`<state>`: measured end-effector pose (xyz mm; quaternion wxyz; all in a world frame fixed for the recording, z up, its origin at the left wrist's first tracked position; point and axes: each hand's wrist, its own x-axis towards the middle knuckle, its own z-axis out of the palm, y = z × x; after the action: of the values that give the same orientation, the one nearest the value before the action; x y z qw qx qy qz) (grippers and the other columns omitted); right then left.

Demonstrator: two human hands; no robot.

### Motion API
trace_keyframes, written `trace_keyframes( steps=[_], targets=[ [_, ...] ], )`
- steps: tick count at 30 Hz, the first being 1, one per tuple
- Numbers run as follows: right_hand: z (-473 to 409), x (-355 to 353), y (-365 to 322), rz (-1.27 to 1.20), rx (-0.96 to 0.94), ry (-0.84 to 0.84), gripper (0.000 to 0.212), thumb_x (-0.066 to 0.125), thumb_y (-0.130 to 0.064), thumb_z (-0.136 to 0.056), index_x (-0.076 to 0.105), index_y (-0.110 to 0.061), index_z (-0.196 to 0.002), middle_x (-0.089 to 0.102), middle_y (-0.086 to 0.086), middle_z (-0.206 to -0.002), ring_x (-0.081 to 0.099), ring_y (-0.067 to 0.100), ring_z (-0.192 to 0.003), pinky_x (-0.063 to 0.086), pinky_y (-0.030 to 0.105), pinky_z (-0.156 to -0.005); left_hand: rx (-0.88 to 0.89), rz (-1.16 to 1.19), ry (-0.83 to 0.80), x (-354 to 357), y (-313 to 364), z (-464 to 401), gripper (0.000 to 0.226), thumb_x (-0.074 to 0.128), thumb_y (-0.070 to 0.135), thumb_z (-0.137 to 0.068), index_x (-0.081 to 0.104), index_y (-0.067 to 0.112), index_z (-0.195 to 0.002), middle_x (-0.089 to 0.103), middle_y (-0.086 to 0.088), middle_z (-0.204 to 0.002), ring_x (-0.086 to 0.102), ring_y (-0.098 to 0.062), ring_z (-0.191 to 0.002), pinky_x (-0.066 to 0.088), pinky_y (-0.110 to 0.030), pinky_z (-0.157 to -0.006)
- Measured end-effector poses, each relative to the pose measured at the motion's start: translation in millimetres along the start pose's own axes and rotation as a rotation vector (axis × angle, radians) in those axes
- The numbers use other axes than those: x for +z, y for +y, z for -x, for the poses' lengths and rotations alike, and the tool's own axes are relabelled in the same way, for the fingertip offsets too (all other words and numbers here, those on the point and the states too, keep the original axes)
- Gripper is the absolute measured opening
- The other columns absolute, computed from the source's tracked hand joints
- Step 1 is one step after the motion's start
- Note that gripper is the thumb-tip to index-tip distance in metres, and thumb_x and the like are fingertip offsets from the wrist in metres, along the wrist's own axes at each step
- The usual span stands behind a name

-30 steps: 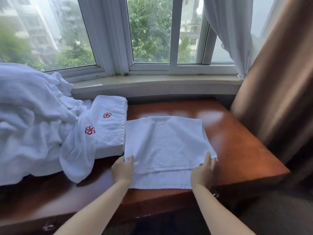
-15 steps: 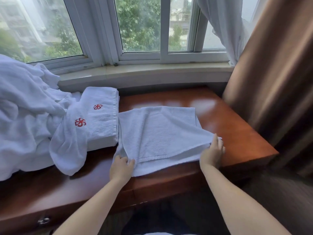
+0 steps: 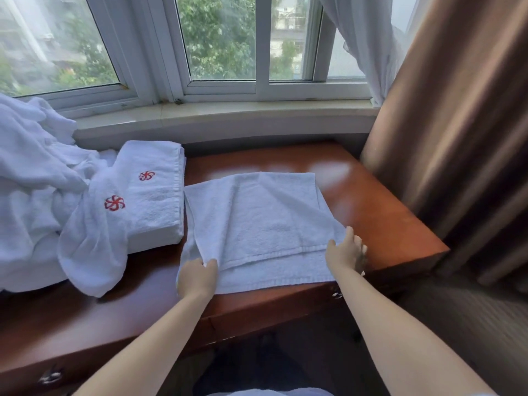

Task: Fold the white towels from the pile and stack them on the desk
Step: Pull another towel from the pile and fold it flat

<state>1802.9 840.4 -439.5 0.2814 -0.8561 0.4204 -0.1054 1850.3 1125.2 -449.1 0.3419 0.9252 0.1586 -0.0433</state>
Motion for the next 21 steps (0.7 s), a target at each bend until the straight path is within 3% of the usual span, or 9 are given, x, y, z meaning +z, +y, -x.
trace_keyframes(
  steps=[2, 4, 7, 10, 14, 17, 19, 21],
  targets=[
    [-7, 2, -5, -0.024, 0.046, -0.055, 0.055, 0.044, -0.031, -0.098, 0.024, -0.021, -0.149, 0.038, 0.013, -0.143, 0.033, 0.033, -0.130, 0.029, 0.044, -0.106, -0.004, -0.025, 0.024, -2, -1, 0, 0.035, 0.050, 0.025, -0.086, 0.047, 0.011, -0.054, 0.057, -0.010, -0.070, 0.055, -0.032, -0.077, 0.039, -0.033, -0.064],
    [-15, 2, -7, -0.015, 0.098, -0.103, 0.058, 0.044, -0.029, -0.098, 0.020, -0.021, -0.150, 0.035, 0.016, -0.145, 0.031, 0.034, -0.131, 0.032, 0.045, -0.103, 0.009, -0.087, 0.037, -1, -2, -1, 0.031, 0.049, 0.029, -0.087, 0.058, 0.010, -0.064, 0.065, -0.013, -0.093, 0.054, -0.030, -0.089, 0.043, -0.036, -0.075],
    [-24, 1, -8, 0.003, 0.132, -0.138, 0.058, 0.049, -0.014, -0.092, 0.028, -0.018, -0.146, 0.036, 0.018, -0.139, 0.036, 0.037, -0.126, 0.039, 0.043, -0.096, -0.013, -0.195, 0.050, -2, -4, -3, 0.038, 0.048, 0.037, -0.087, 0.070, 0.015, -0.109, 0.056, -0.002, -0.130, 0.044, -0.026, -0.120, 0.037, -0.038, -0.098],
    [-30, 2, -12, 0.027, 0.132, -0.133, 0.047, 0.049, -0.006, -0.088, 0.043, -0.010, -0.134, 0.044, 0.019, -0.132, 0.042, 0.038, -0.121, 0.042, 0.040, -0.093, -0.032, -0.244, 0.054, -2, -4, -6, 0.044, 0.047, 0.037, -0.088, 0.063, 0.020, -0.126, 0.049, 0.000, -0.139, 0.038, -0.024, -0.126, 0.031, -0.039, -0.104],
    [-37, 5, -19, -0.027, 0.095, -0.041, 0.035, 0.048, -0.007, -0.089, 0.055, -0.003, -0.123, 0.049, 0.018, -0.127, 0.046, 0.038, -0.116, 0.045, 0.042, -0.095, -0.050, -0.278, 0.046, -6, 7, -10, 0.041, 0.039, 0.032, -0.090, 0.068, 0.019, -0.117, 0.050, -0.004, -0.135, 0.037, -0.026, -0.125, 0.029, -0.042, -0.103],
    [-37, 6, -29, -0.197, 0.100, -0.048, 0.028, 0.041, -0.013, -0.095, 0.053, -0.004, -0.119, 0.052, 0.019, -0.122, 0.053, 0.037, -0.102, 0.045, 0.038, -0.084, -0.023, -0.271, 0.094, -11, 12, -15, 0.040, 0.038, 0.028, -0.093, 0.070, 0.016, -0.112, 0.052, -0.007, -0.131, 0.038, -0.028, -0.123, 0.028, -0.041, -0.104],
    [-33, 1, -39, -0.333, 0.070, 0.021, 0.017, 0.039, -0.011, -0.097, 0.046, -0.006, -0.112, 0.057, 0.019, -0.108, 0.053, 0.032, -0.088, 0.039, 0.035, -0.072, 0.026, -0.205, 0.190, -17, 17, -17, 0.037, 0.039, 0.023, -0.093, 0.071, 0.009, -0.106, 0.055, -0.009, -0.126, 0.039, -0.030, -0.120, 0.027, -0.041, -0.105],
    [-25, -9, -51, -0.464, -0.001, 0.168, 0.010, 0.039, -0.007, -0.095, 0.040, -0.010, -0.104, 0.055, 0.013, -0.089, 0.052, 0.032, -0.079, 0.033, 0.033, -0.064, 0.113, -0.025, 0.344, -27, 23, -17, 0.031, 0.042, 0.016, -0.092, 0.068, -0.001, -0.088, 0.060, -0.015, -0.109, 0.045, -0.034, -0.110, 0.027, -0.044, -0.104]
  ],
)
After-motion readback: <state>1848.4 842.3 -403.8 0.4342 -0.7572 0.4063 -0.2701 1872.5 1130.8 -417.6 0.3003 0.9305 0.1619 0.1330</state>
